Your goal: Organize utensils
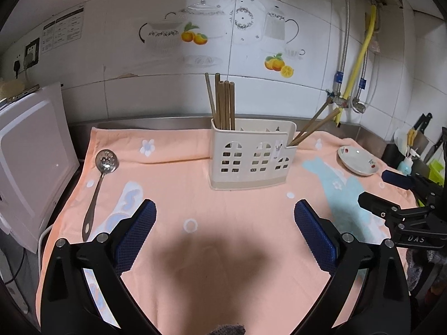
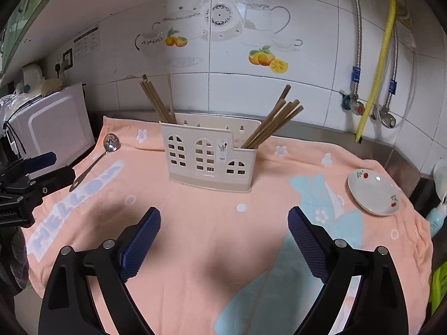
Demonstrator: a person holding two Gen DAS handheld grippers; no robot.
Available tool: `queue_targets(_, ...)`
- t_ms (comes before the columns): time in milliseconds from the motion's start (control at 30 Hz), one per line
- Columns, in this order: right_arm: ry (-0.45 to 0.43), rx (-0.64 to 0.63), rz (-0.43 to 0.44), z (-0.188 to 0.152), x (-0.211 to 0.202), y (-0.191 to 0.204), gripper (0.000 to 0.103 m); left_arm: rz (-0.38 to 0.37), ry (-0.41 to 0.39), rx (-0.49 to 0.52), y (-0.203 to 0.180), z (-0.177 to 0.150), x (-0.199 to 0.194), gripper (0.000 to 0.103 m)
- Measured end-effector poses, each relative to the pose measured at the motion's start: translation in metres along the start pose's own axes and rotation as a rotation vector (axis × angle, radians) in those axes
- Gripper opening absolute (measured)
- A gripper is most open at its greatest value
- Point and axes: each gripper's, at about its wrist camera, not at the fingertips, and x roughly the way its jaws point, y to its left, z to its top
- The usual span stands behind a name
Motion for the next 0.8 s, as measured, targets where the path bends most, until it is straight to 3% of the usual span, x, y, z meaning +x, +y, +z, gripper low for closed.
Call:
queue_targets(333, 0.004, 0.025, -0.011, -0.008, -0.005, -0.003, 0.096, 0.015, 0.033, 0.000, 0.000, -0.013, -0.001, 0.098)
queue_targets(800, 0.008, 0.012, -0.034, -0.016, -0.010, -0.001, 0.096, -0.013, 0.089, -0.038, 0.004, -0.029, 0.006, 0.098)
